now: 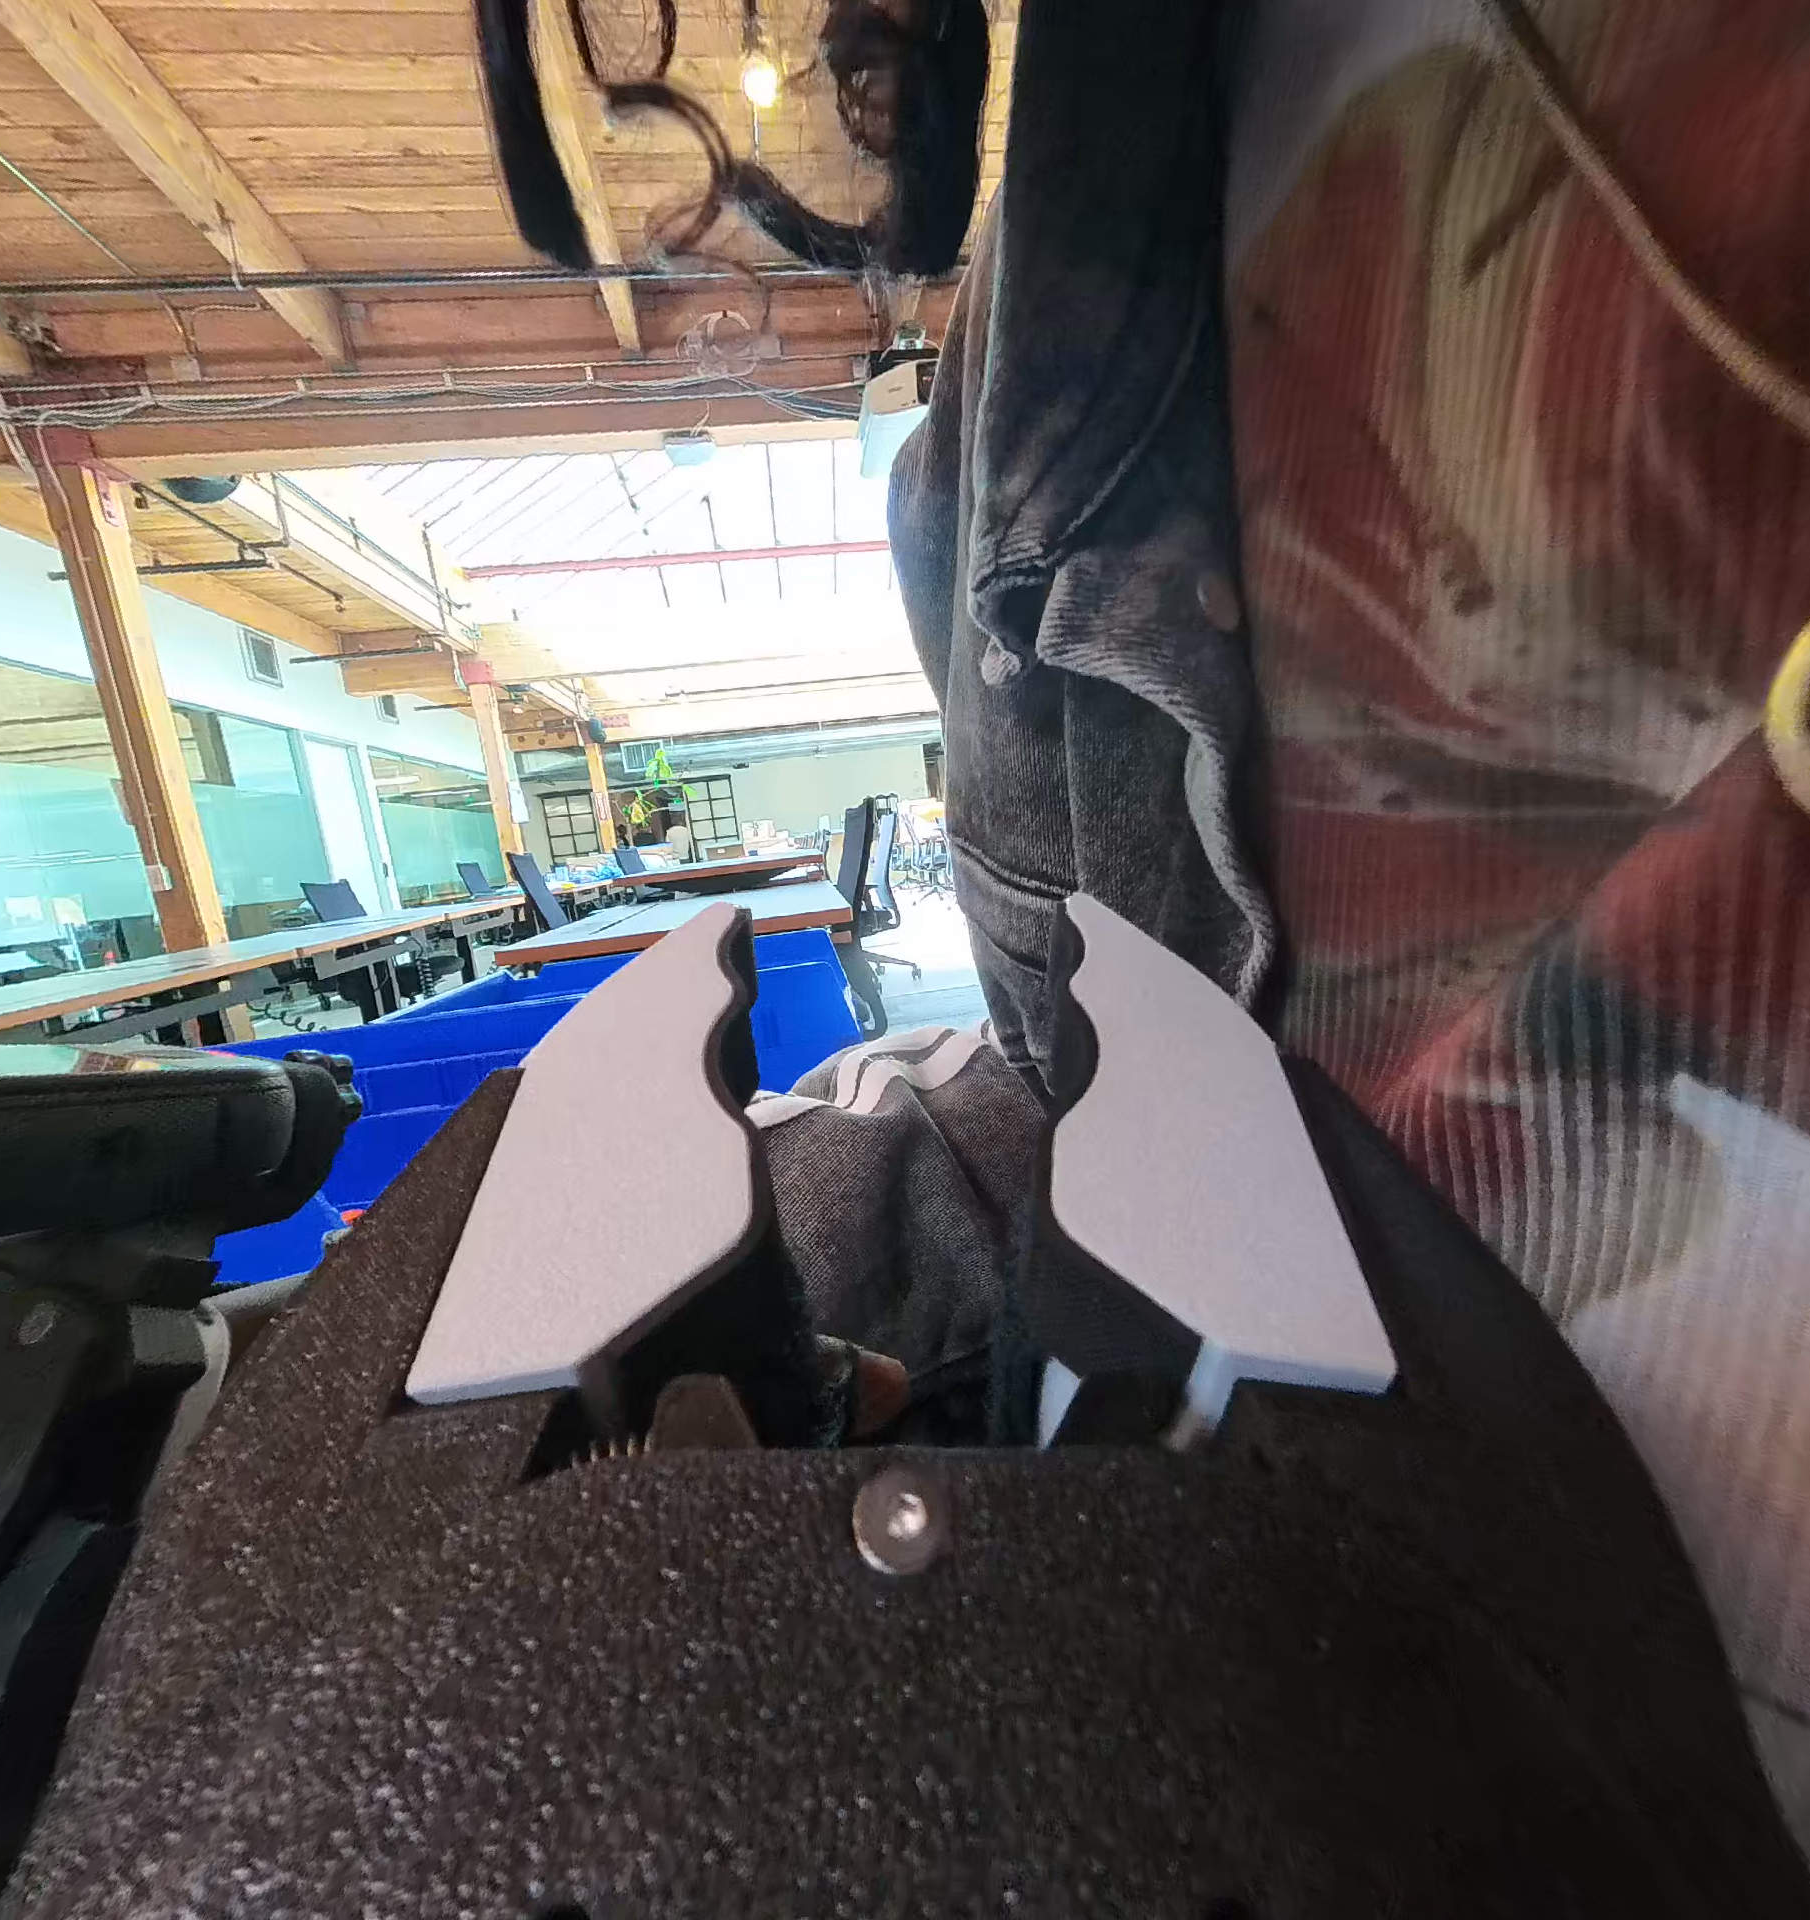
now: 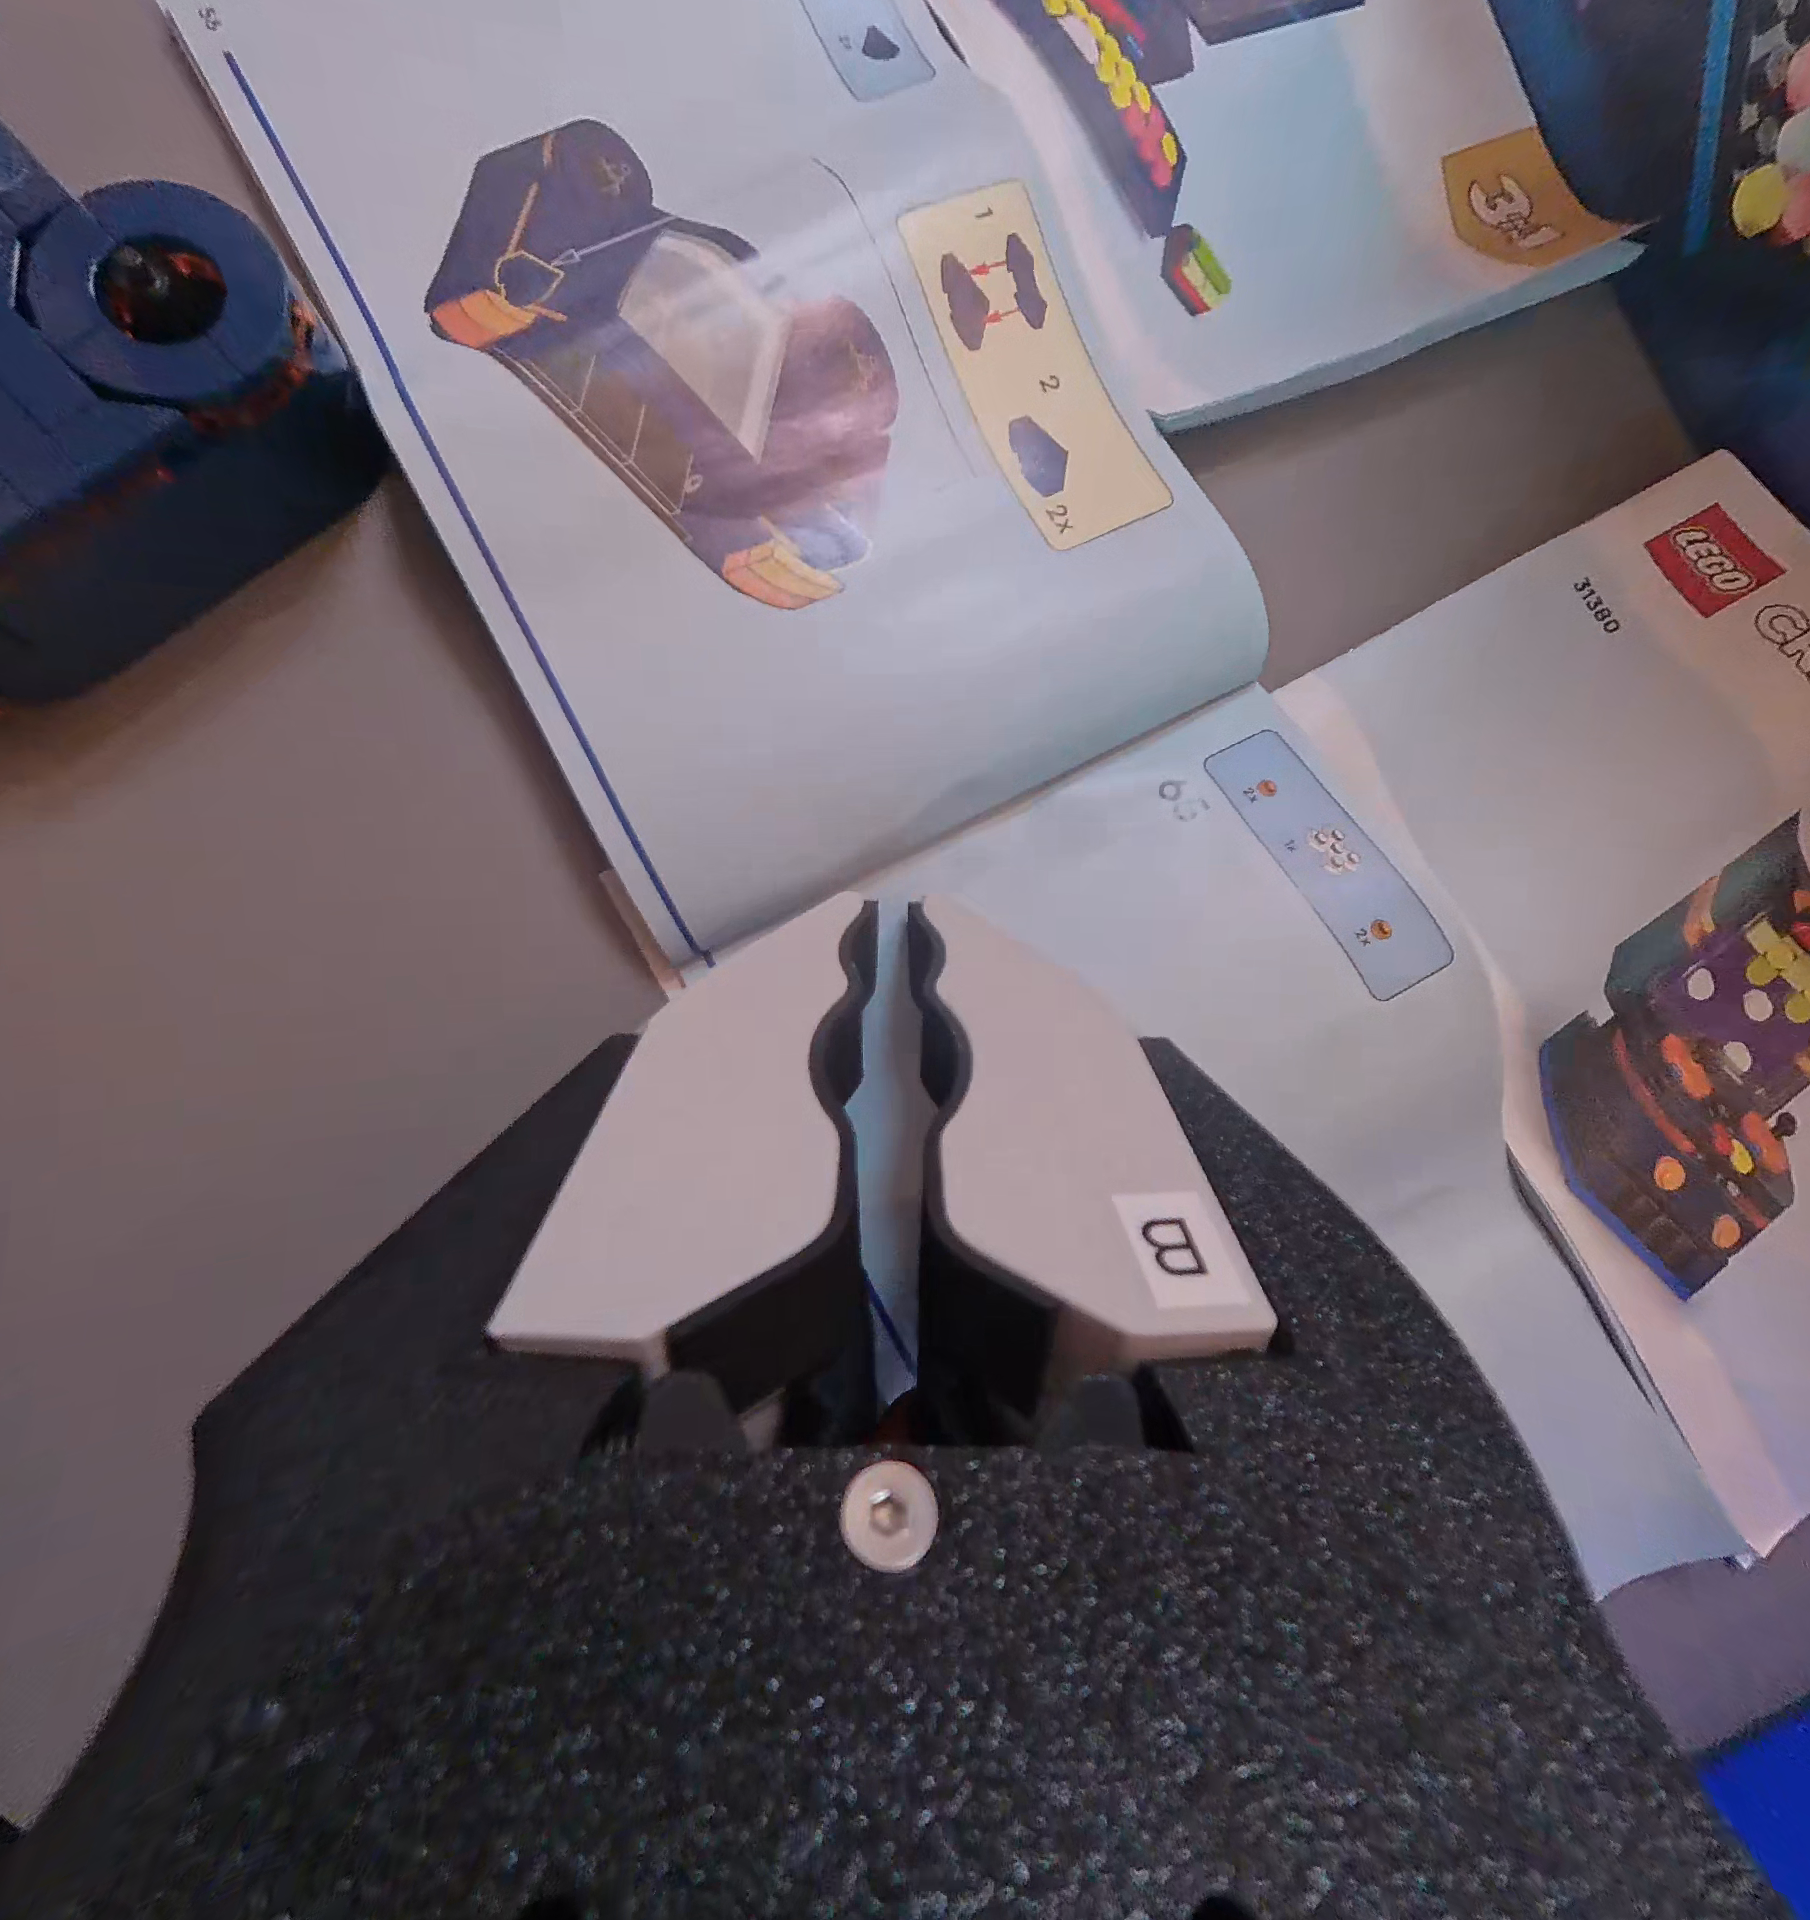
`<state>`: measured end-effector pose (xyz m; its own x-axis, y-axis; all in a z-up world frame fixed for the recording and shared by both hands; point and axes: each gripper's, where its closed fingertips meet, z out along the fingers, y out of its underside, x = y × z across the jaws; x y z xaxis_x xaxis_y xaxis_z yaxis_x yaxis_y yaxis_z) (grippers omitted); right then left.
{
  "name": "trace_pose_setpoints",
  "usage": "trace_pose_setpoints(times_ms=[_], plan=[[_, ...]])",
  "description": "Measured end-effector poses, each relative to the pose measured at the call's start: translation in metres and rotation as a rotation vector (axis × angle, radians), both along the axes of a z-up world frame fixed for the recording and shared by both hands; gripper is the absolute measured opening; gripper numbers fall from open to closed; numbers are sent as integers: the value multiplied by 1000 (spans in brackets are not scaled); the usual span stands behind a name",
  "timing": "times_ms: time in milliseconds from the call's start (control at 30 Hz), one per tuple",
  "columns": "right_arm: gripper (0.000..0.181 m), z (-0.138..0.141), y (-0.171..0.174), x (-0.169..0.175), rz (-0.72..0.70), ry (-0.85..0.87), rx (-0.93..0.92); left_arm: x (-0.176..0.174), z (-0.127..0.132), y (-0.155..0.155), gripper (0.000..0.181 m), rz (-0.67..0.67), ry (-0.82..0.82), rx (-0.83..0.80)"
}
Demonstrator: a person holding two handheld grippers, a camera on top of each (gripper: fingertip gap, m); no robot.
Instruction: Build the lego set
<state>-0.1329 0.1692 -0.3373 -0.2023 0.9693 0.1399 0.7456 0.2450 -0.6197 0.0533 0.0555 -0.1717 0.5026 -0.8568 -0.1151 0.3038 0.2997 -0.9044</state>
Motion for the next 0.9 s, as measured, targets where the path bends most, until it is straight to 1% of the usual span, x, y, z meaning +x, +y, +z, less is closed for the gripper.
trace_pose_setpoints(times_ms=[900], plan=[[5,1,2,2,0,35,-36,0,-4,3,53,23,20,-4]])
